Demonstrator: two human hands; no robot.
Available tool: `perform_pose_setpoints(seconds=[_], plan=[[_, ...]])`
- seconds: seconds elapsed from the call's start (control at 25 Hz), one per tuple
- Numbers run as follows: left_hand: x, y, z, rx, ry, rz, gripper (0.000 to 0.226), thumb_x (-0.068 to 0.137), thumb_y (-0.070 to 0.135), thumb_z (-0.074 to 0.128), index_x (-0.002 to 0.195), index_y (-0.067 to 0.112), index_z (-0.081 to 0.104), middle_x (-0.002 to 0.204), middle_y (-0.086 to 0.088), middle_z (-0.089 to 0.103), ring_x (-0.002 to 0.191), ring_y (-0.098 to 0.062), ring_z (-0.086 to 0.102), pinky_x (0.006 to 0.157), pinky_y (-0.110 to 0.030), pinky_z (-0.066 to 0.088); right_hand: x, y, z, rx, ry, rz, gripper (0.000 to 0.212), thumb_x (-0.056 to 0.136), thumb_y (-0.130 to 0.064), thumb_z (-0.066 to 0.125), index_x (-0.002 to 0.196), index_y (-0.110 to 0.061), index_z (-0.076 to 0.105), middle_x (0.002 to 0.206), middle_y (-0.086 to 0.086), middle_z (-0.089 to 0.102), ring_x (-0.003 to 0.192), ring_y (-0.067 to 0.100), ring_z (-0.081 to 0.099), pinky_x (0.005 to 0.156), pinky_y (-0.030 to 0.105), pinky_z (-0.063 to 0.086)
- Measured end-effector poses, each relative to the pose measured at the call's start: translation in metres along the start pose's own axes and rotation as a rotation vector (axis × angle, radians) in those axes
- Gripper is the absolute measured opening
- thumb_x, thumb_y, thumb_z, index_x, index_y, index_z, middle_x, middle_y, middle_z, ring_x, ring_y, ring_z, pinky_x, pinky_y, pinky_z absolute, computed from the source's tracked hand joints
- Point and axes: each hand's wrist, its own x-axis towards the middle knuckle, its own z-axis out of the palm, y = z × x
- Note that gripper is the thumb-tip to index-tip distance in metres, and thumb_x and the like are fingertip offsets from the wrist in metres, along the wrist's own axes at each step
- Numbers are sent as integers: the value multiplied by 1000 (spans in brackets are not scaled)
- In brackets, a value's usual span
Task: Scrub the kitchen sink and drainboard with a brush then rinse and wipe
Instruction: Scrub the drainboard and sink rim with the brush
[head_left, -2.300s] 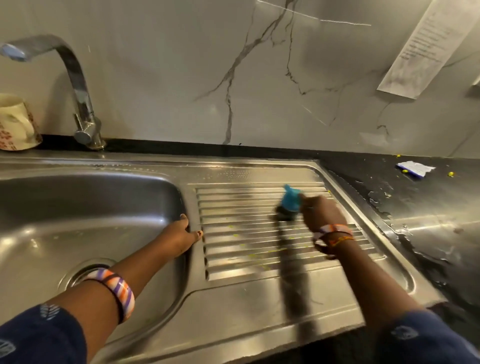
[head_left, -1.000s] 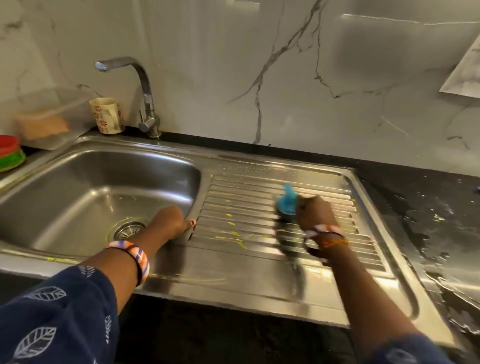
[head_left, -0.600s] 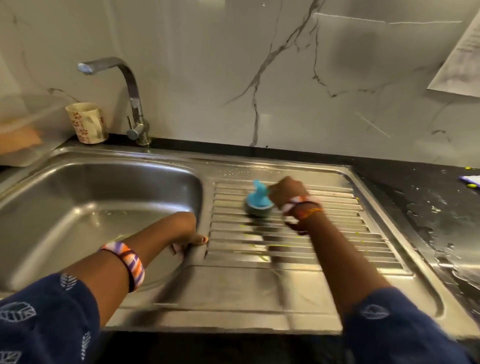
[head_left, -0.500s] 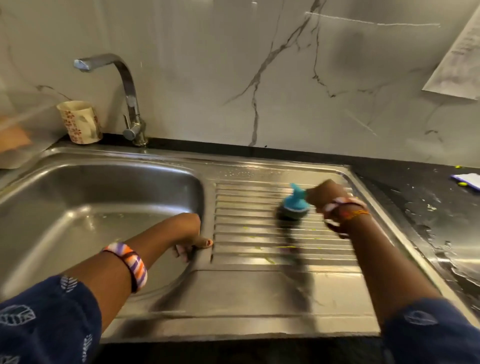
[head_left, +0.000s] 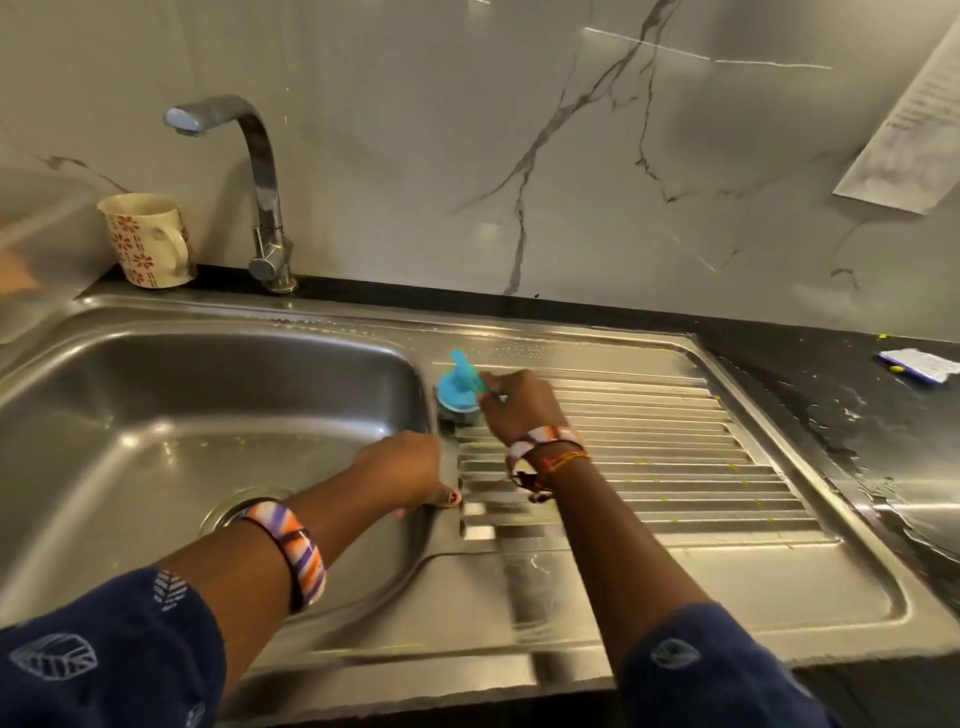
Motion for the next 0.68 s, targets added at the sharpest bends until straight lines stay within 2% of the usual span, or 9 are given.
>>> perform_pose_setpoints(seconds=[0.04,0.08,0.16,0.2,0.24,0.36,0.48,0.6,0.68], plan=[[-1,1,0,30,27,5,39,84,45,62,98,9,57,90,-7,69,80,-21,67,79,-31,51,0,0,4,31,5,-3,35,93,-23,52,126,-19,58,114,10,67,103,26,62,92,34,48],[-2,2,0,40,35,9,52,84,45,62,119,8,51,100,-8,68,89,-22,67,82,-32,51,2,8,1,44,-3,6,35,93,-23,52,128,-20,57,115,11,67,104,27,62,92,34,48],[-1,4,1,57,10,29,80,86,43,61,147,14,18,117,-11,62,101,-24,63,88,-35,50,3,43,-26,8,-7,32,35,94,-19,50,128,-15,56,116,15,66,107,30,61,89,30,46],[0,5,0,98,-9,38,88,87,42,60,149,16,4,120,-12,61,103,-25,61,91,-36,49,2,66,-46,-34,19,69,35,94,-17,50,128,-11,56,116,18,65,108,32,60,87,30,44],[3,6,-2,155,-29,42,90,88,42,59,150,17,-1,120,-12,61,105,-24,61,94,-36,47,0,93,-68,-74,56,126,34,94,-16,50,127,-8,57,116,21,64,108,34,59,87,32,44],[15,14,-5,266,-78,32,85,88,41,58,149,11,8,111,-9,67,105,-22,62,93,-32,47,-13,174,-135,-136,178,393,32,95,-15,49,123,-4,59,113,25,63,105,37,58,90,39,45],[20,19,-6,275,-133,-10,71,87,38,60,141,6,27,104,-8,70,99,-22,64,76,-27,47,-28,219,-179,-109,219,563,34,92,-17,54,124,-5,59,112,23,64,97,34,59,85,36,44],[14,22,-8,246,-136,-51,56,87,35,61,130,6,42,101,-10,71,84,-20,68,48,-19,39,-39,206,-182,-110,76,491,33,92,-15,54,123,-5,59,98,17,66,74,22,52,67,25,39],[9,24,-6,248,-84,-67,38,87,35,61,110,4,59,101,-11,71,67,-17,62,46,-18,36,-46,169,-161,-22,-74,368,31,94,-15,52,122,-6,59,74,8,58,59,14,46,53,22,35]])
